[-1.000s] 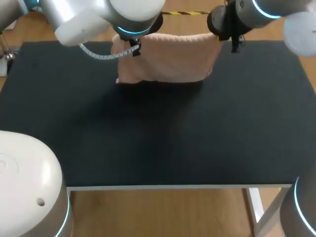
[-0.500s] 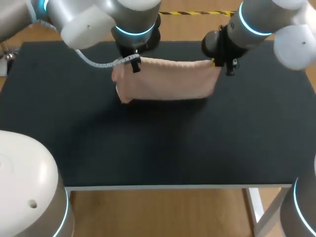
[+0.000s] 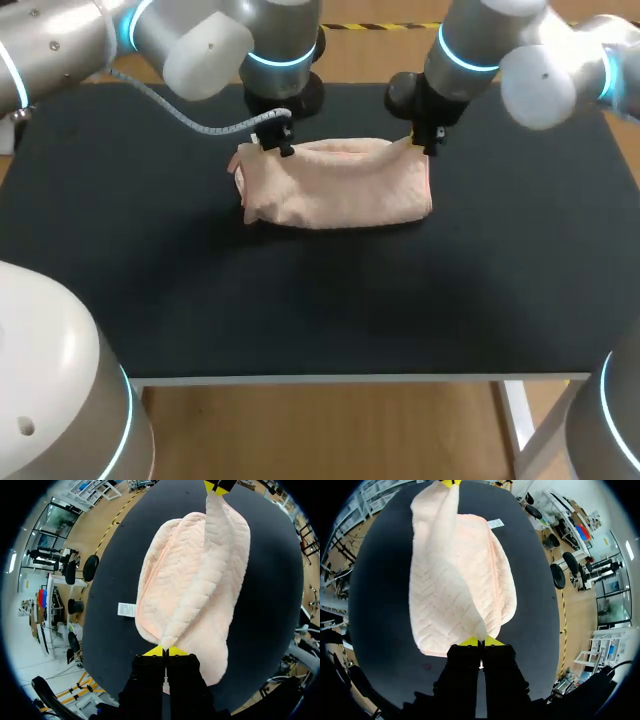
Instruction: Fold the towel
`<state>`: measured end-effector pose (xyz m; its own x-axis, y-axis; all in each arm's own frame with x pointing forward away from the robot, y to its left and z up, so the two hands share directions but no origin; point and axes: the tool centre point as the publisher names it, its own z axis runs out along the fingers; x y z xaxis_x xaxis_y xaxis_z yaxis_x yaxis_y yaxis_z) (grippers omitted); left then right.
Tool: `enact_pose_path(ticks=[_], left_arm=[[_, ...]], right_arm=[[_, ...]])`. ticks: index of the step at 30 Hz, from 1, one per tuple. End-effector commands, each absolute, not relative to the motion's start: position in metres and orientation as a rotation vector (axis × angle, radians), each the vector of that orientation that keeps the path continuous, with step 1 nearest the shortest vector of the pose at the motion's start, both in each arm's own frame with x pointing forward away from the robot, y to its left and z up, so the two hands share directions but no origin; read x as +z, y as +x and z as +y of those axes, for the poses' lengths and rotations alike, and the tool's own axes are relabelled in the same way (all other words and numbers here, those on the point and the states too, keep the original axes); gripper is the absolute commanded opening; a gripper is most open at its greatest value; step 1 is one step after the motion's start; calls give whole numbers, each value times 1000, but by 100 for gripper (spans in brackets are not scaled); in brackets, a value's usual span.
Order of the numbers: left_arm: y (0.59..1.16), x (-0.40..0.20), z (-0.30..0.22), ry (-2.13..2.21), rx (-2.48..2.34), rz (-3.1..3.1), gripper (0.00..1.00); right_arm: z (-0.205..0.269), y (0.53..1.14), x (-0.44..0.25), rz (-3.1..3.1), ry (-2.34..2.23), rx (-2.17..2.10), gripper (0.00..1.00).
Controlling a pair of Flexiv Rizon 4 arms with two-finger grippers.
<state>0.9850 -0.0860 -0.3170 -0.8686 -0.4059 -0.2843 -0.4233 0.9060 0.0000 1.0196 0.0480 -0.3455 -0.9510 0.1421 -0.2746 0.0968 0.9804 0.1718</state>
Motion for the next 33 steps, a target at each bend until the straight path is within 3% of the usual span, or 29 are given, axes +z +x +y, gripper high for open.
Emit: enact_pose_path(ticks=[1, 15, 16, 17, 18, 33], left_arm=[[1007, -354, -84, -660, 96, 2887, 0], [1032, -368, -75, -655, 64, 2891, 0], [1033, -367, -75, -626, 81, 2907, 0], [1034, -366, -75, -596, 60, 2901, 95], [1033, -364, -75, -586, 47, 2892, 100], [998, -325, -56, -376, 36, 2866, 100]], right_arm=[[59, 1050, -389, 2874, 227, 217, 0], [49, 1070, -397, 2851, 400, 230, 0], [48, 1071, -397, 2856, 412, 229, 17], [48, 1071, -397, 2854, 413, 227, 100], [47, 1071, -395, 2844, 418, 214, 100], [23, 1055, -366, 2738, 409, 131, 100]])
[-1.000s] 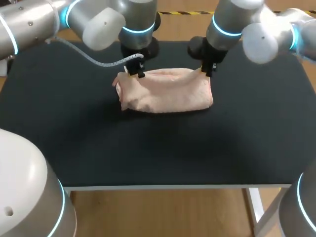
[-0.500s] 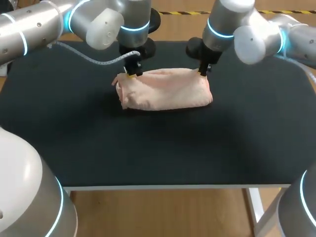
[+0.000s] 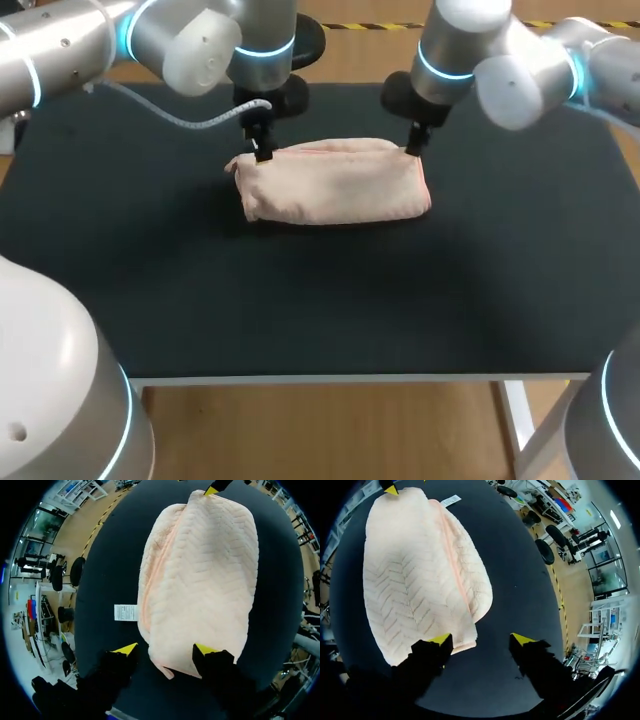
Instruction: Fold the towel
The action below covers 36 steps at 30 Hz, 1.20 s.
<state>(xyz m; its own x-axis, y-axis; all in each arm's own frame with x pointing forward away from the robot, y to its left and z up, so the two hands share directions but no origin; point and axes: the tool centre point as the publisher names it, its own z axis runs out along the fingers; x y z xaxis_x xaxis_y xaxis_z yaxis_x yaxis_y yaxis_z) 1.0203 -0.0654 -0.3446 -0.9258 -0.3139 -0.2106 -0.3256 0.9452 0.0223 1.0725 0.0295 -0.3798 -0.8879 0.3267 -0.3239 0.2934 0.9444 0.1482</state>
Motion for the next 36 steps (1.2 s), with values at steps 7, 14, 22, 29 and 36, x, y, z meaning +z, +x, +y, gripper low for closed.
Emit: enact_pose_path(ticks=[7, 14, 22, 29, 36], left_arm=[[988, -303, -66, -30, -110, 2805, 100], [982, -290, -45, -116, -514, 2694, 100], [986, -293, -30, -174, -764, 2783, 100], [993, -294, -31, -120, -817, 2886, 100], [998, -296, -33, -72, -833, 2905, 100]], right_arm=[[30, 1037, -351, 2710, 252, 84, 100], [31, 1031, -344, 2703, 232, 89, 100], [35, 1029, -346, 2706, 226, 86, 100], [41, 1027, -347, 2705, 222, 92, 100], [42, 1027, -346, 2700, 227, 90, 100]])
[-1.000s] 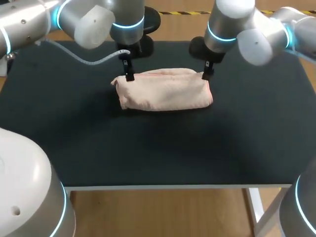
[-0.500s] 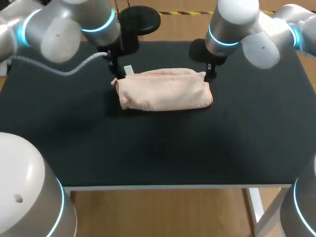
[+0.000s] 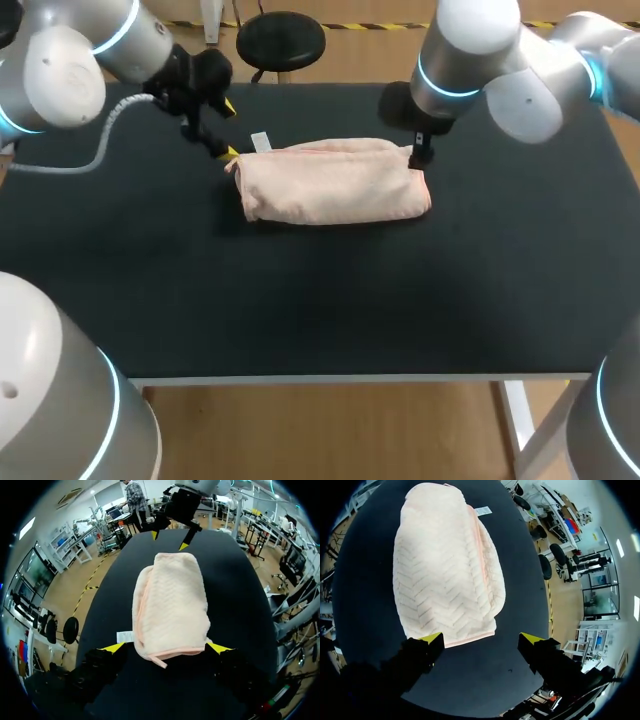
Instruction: Fold the towel
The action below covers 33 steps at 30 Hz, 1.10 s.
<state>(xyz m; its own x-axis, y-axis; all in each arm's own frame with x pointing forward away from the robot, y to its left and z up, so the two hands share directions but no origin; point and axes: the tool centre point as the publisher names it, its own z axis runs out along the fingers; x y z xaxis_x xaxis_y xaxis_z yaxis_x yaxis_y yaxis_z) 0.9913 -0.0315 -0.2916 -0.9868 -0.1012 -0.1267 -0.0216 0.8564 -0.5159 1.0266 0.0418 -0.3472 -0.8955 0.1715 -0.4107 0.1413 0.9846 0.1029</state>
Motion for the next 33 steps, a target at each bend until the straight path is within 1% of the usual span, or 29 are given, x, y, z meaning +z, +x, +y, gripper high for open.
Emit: enact_pose_path(ticks=[1, 5, 21, 23, 25, 27, 31, 33], left_arm=[[998, -297, -34, -52, -811, 2922, 100], [997, -298, -39, 28, -737, 2967, 100], [997, -298, -39, 28, -737, 2967, 100], [997, -298, -39, 28, -737, 2967, 100], [997, -298, -39, 28, -737, 2967, 100], [997, -298, -39, 28, -737, 2967, 100], [997, -298, -39, 28, -737, 2967, 100], [997, -298, -39, 28, -737, 2967, 100]], right_arm=[[42, 1026, -345, 2699, 226, 90, 100], [43, 1023, -344, 2682, 166, 10, 100], [43, 1023, -344, 2682, 166, 10, 100], [41, 1033, -329, 2805, 377, 177, 100], [37, 1042, -315, 2873, 695, 427, 100], [30, 1046, -308, 2901, 916, 667, 100], [11, 1055, -308, 2793, 1483, 1220, 100], [0, 1055, -316, 2725, 1669, 1406, 100]])
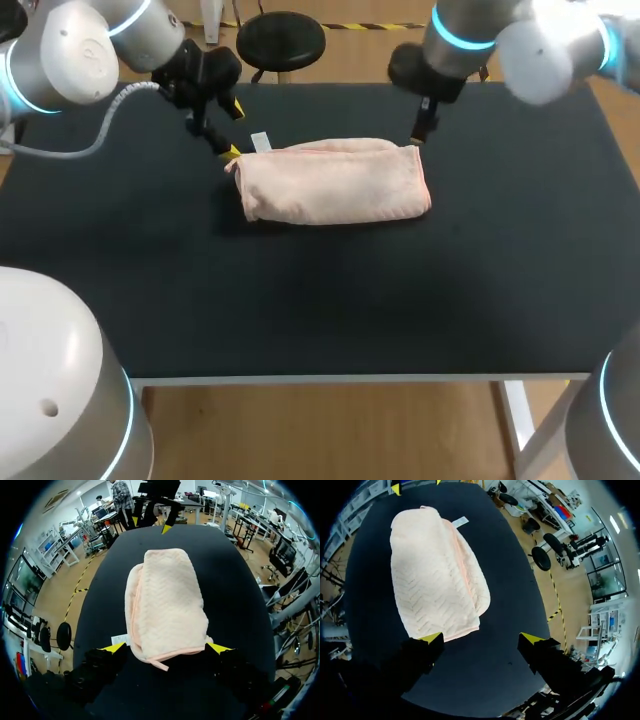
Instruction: Fold the towel
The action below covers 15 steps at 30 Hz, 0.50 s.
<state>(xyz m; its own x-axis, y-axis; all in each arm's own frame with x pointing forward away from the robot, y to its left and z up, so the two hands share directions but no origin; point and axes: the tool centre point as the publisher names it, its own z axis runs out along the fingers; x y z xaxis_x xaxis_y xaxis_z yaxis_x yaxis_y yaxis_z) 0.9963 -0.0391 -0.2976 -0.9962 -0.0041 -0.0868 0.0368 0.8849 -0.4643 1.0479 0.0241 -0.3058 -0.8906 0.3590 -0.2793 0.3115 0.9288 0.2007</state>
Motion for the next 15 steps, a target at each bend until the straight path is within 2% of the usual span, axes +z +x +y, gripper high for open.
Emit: enact_pose_path(ticks=[1, 10, 13, 15], left_arm=[[997, -298, -39, 28, -737, 2967, 100], [997, -298, -39, 28, -737, 2967, 100], [997, -298, -39, 28, -737, 2967, 100], [997, -298, -39, 28, -737, 2967, 100]], right_arm=[[-3, 1055, -320, 2690, 1751, 1489, 100], [-27, 1054, -347, 2404, 2023, 2065, 100], [-27, 1051, -350, 2378, 2025, 2087, 100], [-19, 1046, -346, 2509, 1870, 1912, 100]])
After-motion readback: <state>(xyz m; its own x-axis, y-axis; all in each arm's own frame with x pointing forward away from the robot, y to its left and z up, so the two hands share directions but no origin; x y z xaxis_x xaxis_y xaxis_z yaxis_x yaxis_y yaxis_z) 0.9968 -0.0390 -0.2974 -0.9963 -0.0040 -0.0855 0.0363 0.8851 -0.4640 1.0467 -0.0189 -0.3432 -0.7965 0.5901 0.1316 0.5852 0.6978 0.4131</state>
